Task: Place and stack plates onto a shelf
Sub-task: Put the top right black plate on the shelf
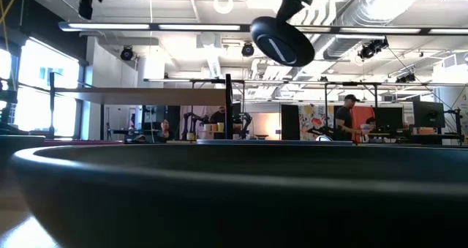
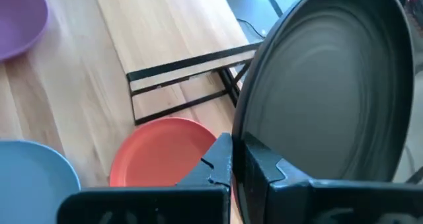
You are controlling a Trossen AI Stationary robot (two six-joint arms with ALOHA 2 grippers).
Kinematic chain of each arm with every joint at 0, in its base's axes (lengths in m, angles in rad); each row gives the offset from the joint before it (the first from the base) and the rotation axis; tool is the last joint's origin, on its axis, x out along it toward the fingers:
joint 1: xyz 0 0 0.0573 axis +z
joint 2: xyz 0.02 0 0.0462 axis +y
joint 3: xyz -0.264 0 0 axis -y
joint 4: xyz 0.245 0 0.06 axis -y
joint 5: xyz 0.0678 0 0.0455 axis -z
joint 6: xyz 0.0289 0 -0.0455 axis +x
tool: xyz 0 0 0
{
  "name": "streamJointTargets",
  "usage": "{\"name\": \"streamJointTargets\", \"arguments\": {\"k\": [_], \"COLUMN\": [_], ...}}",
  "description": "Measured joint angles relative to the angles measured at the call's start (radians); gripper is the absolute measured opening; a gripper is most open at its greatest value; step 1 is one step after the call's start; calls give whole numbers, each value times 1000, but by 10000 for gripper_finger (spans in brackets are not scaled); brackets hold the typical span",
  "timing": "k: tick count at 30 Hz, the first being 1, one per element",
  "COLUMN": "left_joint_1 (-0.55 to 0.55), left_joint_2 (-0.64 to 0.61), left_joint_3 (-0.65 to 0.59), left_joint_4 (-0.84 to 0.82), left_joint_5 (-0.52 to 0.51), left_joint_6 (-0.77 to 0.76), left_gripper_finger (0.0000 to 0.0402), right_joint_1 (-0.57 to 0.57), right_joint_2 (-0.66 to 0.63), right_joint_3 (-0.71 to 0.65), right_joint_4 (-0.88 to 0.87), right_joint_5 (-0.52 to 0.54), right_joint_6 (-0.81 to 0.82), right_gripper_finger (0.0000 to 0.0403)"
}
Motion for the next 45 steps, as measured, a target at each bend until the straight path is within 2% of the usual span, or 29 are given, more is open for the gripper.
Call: {"name": "streamJointTargets", "arguments": {"k": [10, 17, 24, 29, 39, 45], "left_joint_1": [0, 0, 9, 46, 103, 115], "left_joint_2": [57, 146, 218, 274, 394, 426], "left_joint_3": [150, 240, 247, 247, 247, 247], "left_joint_4": [-156, -258, -320, -408, -391, -330], "left_joint_5": [2, 8, 63, 147, 268, 276], "left_joint_6": [-29, -31, -97, -169, -174, -188], "left_gripper_finger": [115, 115, 115, 115, 115, 115], "right_joint_1": [68, 123, 179, 222, 296, 328], "right_joint_2": [210, 313, 345, 356, 360, 366], "right_joint_3": [321, 468, 463, 461, 461, 461], "right_joint_4": [-186, -258, -264, -281, -287, -330], "right_joint_5": [11, 42, 42, 30, -7, -12], "right_joint_6": [-156, -262, -365, -403, -405, -403], "right_gripper_finger": [0, 0, 0, 0, 0, 0]}}
